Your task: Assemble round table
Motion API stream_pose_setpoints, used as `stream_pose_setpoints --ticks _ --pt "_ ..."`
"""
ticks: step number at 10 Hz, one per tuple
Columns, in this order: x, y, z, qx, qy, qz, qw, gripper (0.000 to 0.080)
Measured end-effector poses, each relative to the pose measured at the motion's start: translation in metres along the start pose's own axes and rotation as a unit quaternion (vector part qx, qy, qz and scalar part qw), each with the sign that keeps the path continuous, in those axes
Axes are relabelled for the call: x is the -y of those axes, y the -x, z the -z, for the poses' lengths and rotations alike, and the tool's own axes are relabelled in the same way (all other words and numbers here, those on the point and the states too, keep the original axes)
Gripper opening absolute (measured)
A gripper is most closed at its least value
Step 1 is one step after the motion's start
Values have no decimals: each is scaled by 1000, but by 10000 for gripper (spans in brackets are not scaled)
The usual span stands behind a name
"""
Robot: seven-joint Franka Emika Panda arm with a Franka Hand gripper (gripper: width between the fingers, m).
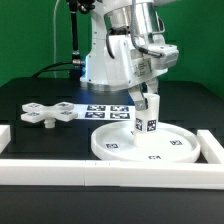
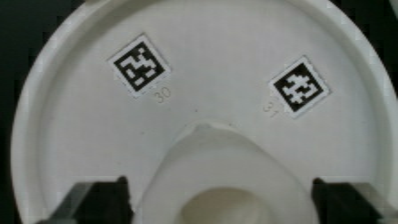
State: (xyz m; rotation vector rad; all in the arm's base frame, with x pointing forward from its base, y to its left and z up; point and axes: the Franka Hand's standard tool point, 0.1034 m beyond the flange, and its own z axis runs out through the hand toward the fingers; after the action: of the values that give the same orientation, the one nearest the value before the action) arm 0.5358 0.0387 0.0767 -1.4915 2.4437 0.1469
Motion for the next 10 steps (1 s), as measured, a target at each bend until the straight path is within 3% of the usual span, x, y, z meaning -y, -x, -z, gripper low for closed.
stream_pose_setpoints --ticks 1,2,8,10 --pt "-2 1 0 -1 7 19 1000 584" --pt "-5 9 0 -10 37 70 997 638" --pt "-2 9 1 -5 40 305 951 649" --pt "1 10 3 -17 50 446 893 649"
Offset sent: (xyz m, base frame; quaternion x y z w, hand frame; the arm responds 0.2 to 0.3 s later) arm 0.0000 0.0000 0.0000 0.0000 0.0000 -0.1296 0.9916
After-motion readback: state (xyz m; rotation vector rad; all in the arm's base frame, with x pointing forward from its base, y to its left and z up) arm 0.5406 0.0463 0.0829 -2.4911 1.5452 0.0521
